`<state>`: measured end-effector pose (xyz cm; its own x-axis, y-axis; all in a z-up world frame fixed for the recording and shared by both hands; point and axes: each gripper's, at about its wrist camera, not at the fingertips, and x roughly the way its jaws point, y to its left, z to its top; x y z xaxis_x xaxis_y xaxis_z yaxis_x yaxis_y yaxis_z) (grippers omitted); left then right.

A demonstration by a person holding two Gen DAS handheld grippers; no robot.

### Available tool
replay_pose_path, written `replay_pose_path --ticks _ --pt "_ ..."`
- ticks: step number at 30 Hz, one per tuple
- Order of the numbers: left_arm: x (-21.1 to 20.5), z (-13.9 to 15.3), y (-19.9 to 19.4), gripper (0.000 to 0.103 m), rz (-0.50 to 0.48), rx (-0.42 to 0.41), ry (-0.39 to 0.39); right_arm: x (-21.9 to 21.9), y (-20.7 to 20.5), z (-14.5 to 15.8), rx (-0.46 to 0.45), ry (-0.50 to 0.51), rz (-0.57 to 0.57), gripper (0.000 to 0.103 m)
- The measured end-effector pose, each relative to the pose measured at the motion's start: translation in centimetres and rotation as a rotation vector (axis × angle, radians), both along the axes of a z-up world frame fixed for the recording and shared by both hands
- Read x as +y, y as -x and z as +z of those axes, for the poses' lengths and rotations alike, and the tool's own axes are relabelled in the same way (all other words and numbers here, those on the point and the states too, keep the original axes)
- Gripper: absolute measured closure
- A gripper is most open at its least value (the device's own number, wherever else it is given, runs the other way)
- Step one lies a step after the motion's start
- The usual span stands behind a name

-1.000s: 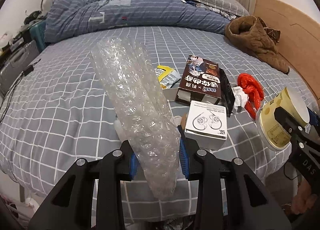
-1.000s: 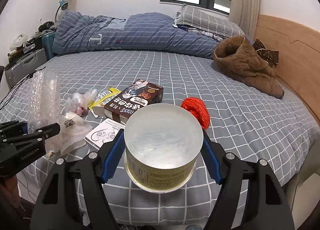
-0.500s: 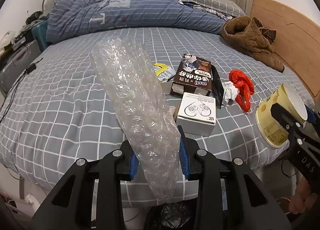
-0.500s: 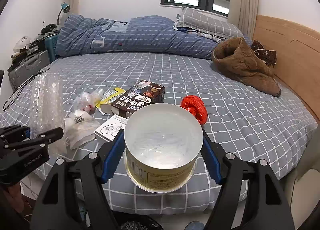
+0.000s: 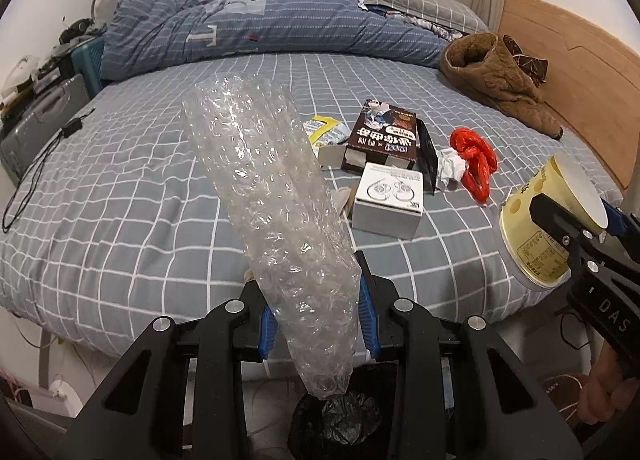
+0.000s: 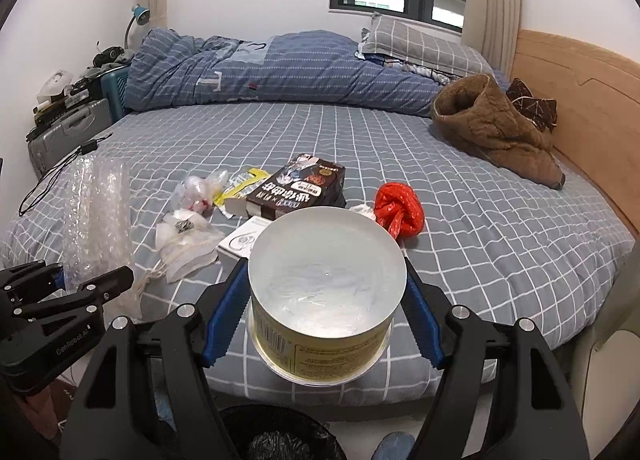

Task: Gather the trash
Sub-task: 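Carry the bubble wrap and cream cup with both tools toward the black bin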

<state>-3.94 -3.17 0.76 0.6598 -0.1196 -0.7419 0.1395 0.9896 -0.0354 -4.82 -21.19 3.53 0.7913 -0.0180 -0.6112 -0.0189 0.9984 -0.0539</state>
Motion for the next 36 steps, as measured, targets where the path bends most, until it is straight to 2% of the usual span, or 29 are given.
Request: replay_pose_path --ticks 36 --pt "1.9 -1.7 9.8 0.07 0.037 0.087 -0.007 2.0 9.0 -0.1 0.043 -0.012 0.035 0.034"
